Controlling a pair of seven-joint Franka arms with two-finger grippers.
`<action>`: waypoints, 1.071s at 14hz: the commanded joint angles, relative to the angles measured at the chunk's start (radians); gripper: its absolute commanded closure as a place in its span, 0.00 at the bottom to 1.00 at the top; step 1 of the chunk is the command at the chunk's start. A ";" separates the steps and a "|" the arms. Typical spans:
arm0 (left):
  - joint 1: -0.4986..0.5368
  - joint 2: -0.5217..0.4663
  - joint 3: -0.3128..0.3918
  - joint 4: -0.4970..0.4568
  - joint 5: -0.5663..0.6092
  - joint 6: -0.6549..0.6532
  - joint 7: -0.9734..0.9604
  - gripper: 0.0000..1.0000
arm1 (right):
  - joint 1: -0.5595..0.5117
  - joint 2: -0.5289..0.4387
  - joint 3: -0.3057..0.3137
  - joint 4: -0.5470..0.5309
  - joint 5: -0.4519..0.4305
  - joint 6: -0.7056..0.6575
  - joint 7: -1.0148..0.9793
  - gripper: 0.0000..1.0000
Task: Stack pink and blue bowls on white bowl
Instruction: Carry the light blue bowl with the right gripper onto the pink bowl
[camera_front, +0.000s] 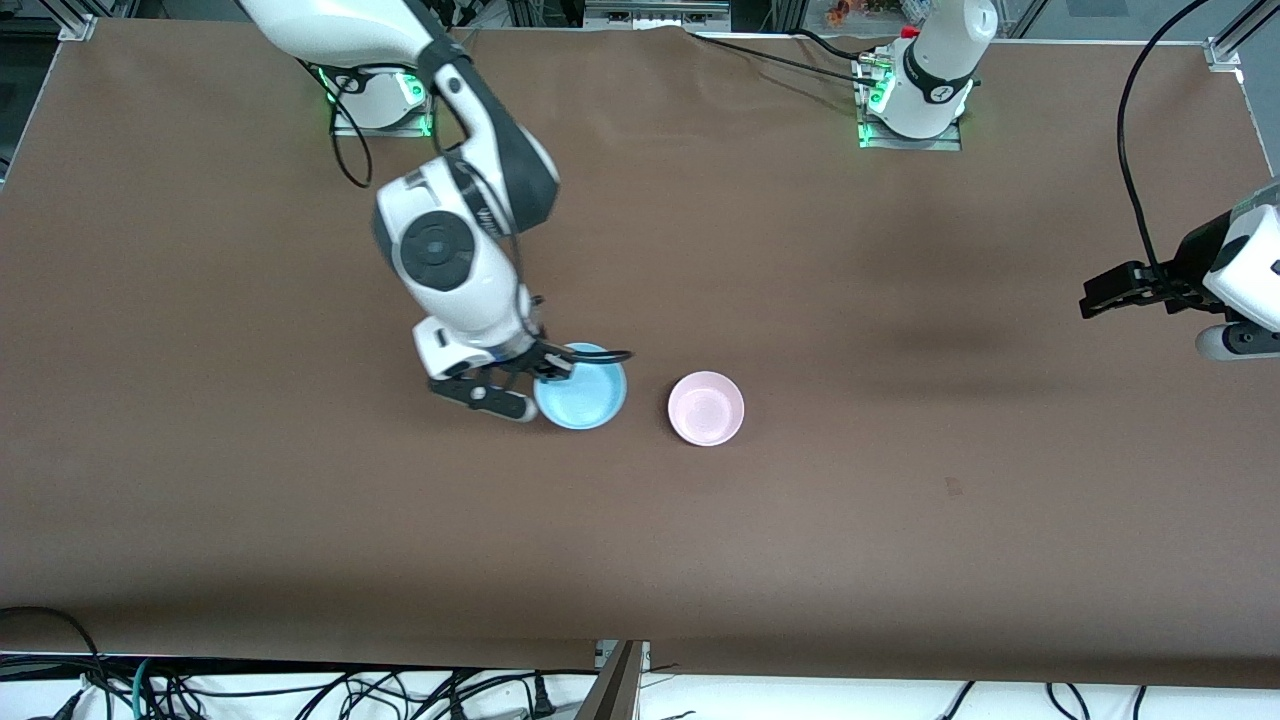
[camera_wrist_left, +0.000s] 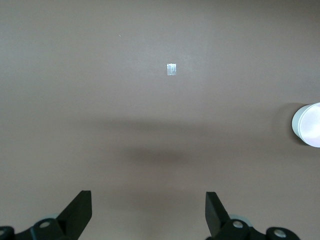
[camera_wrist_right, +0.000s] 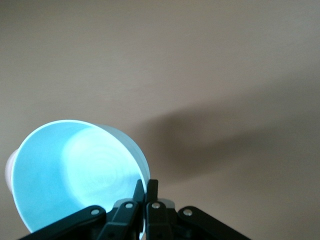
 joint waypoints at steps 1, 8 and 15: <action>-0.007 0.012 0.004 0.031 0.013 -0.021 0.015 0.00 | 0.034 0.123 -0.007 0.170 -0.014 -0.015 0.058 1.00; -0.007 0.012 0.004 0.031 0.013 -0.021 0.015 0.00 | 0.136 0.250 -0.007 0.319 -0.011 0.118 0.191 1.00; -0.007 0.012 0.004 0.031 0.013 -0.021 0.015 0.00 | 0.213 0.324 -0.020 0.345 -0.016 0.140 0.208 1.00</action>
